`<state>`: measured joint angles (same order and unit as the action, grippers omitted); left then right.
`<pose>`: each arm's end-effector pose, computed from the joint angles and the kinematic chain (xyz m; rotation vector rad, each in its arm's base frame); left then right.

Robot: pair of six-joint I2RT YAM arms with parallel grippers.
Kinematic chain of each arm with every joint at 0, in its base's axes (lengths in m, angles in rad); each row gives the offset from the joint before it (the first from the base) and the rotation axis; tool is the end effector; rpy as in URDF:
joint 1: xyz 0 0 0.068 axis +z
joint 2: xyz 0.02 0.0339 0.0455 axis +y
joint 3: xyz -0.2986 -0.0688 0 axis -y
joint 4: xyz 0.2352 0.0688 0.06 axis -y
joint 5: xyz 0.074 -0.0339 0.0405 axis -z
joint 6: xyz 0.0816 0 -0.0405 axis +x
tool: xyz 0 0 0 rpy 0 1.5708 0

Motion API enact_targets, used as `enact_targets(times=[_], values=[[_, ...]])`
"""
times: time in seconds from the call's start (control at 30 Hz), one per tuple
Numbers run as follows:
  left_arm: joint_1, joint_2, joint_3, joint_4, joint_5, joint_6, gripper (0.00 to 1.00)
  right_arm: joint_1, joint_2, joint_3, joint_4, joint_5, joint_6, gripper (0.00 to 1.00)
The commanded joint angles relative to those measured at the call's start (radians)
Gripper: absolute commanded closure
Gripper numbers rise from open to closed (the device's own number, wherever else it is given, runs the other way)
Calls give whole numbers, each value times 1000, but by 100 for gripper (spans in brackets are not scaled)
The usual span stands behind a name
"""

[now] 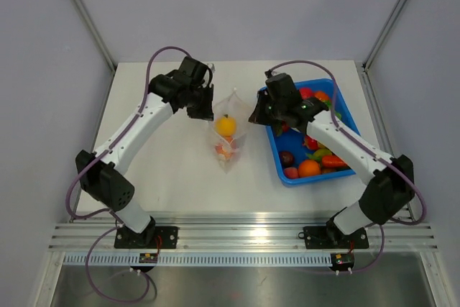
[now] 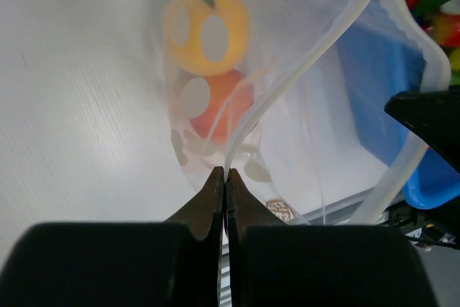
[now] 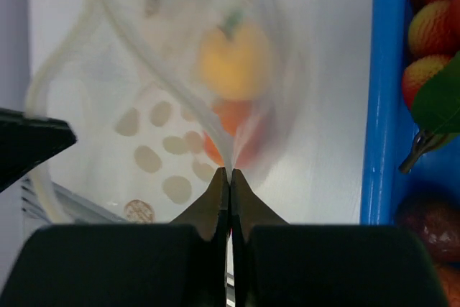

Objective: Place the food in the zip-top bag and seal the zipper
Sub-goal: Adjust the zipper food storage bag at the center of the board.

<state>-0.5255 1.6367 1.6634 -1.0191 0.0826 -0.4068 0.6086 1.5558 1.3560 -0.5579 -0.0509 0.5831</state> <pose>0.3064 -0.1855 0.3477 0.1880 2.6189 -0.4480 0.3019 0.2155 0.3173 -0.0574 2.4198 0.6358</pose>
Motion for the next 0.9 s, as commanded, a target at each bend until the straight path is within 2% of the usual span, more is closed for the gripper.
enact_targets(times=[0.0, 0.23, 0.4, 0.6, 0.77, 0.83, 0.87], values=[[-2, -121, 137, 1, -1, 19, 100, 10, -167, 118, 21, 22, -25, 100], [-4, -55, 49, 51, 28, 0, 100, 11, -76, 20, 45, 11, -14, 100], [-2, -12, 70, 37, 6, 6, 100, 11, 22, -26, 55, 17, -8, 100], [-2, -3, 72, 19, -23, 23, 100, 3, 35, -32, 24, 134, -20, 100], [-4, -11, 41, 40, 2, 11, 100, -6, 27, -54, 27, 125, -34, 100], [-8, -9, 33, 50, 20, 2, 100, -6, 0, -63, 44, 120, -25, 96], [-16, -6, 33, 53, 20, 0, 100, -7, -11, -67, 49, 117, -23, 84]])
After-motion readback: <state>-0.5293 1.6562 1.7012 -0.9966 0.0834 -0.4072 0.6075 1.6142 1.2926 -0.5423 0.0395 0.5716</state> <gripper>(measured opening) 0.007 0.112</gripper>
